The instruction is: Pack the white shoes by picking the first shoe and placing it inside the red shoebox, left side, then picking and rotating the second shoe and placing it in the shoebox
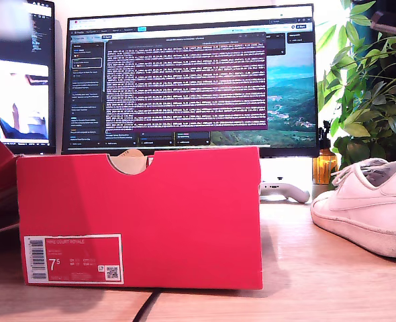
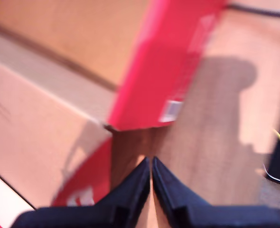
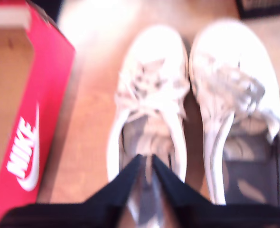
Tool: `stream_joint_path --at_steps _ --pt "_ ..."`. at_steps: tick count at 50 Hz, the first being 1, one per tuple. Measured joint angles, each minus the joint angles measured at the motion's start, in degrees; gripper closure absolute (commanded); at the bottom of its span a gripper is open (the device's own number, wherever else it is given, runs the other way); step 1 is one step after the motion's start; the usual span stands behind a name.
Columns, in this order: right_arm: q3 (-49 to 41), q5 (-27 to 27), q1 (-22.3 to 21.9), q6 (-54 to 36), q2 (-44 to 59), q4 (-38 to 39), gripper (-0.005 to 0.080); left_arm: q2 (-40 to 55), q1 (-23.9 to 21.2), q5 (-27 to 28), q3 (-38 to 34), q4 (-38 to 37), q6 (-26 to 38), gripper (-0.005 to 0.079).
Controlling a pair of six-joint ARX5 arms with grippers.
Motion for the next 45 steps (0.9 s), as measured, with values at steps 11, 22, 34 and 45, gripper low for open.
stream_joint_path --at_steps 11,22,34,45 --pt "1.84 -0.17 1.79 -2.40 4.63 -3.87 0.0500 5.20 -0.02 -0.04 0.00 3.85 -0.02 0.0762" --pt "1.84 -0.20 6.80 -2.80 8.20 -4.22 0.0473 5.81 -0.02 0.09 0.00 5.90 -0.02 0.0762" --pt "1.84 0.11 9.40 -2.97 15.50 -3.98 0.0464 5.81 -0.02 0.22 0.00 5.90 -0.02 0.0762" --pt "1.84 1.25 9.33 -4.22 21.70 -3.15 0.0467 5.81 -0.02 0.24 0.00 5.79 -0.04 0.0762"
